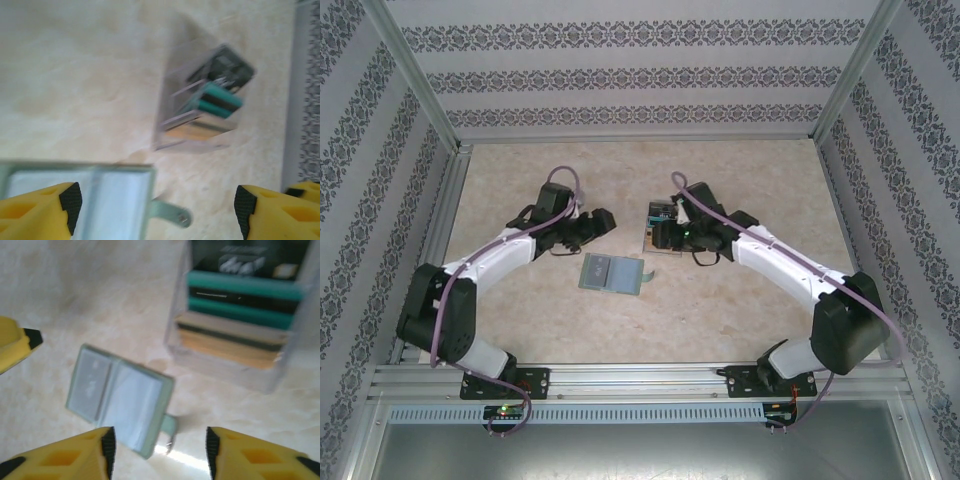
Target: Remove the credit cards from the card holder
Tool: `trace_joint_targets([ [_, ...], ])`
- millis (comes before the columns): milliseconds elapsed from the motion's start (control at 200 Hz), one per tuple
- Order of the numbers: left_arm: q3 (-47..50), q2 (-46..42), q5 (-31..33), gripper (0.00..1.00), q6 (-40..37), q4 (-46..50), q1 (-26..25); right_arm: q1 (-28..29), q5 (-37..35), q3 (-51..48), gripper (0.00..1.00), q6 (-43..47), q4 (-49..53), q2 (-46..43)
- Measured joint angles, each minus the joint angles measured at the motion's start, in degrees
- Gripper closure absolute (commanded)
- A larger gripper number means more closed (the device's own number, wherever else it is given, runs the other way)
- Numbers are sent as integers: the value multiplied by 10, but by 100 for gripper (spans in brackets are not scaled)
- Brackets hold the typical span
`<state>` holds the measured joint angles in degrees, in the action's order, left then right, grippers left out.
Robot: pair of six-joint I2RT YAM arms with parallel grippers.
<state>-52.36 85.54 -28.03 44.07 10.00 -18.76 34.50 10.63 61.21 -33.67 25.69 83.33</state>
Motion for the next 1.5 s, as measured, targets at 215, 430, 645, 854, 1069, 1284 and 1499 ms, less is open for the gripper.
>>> trace_joint_targets([
  [215, 83, -63, 9, 35, -12, 46, 21, 98, -5, 6, 76, -34, -26, 77],
  [430, 114, -68, 2, 38, -14, 46, 24, 114, 1, 21, 84, -55, -34, 166],
  [645, 118, -54, -12, 44, -15, 32, 24, 113, 1, 36, 85, -54, -39, 206],
  [854, 118, -19, -21, 45, -16, 13, 24, 106, 1, 38, 87, -54, -46, 230],
  [1069, 119, 19, -35, 45, -17, -4, 24, 106, 1, 39, 87, -54, -52, 238],
  [1284, 120, 31, -52, 44, -17, -21, 24, 106, 7, 42, 87, -54, -57, 243],
  [1499, 124, 35, -85, 41, -16, -43, 24, 106, 14, 45, 87, -54, -63, 249],
])
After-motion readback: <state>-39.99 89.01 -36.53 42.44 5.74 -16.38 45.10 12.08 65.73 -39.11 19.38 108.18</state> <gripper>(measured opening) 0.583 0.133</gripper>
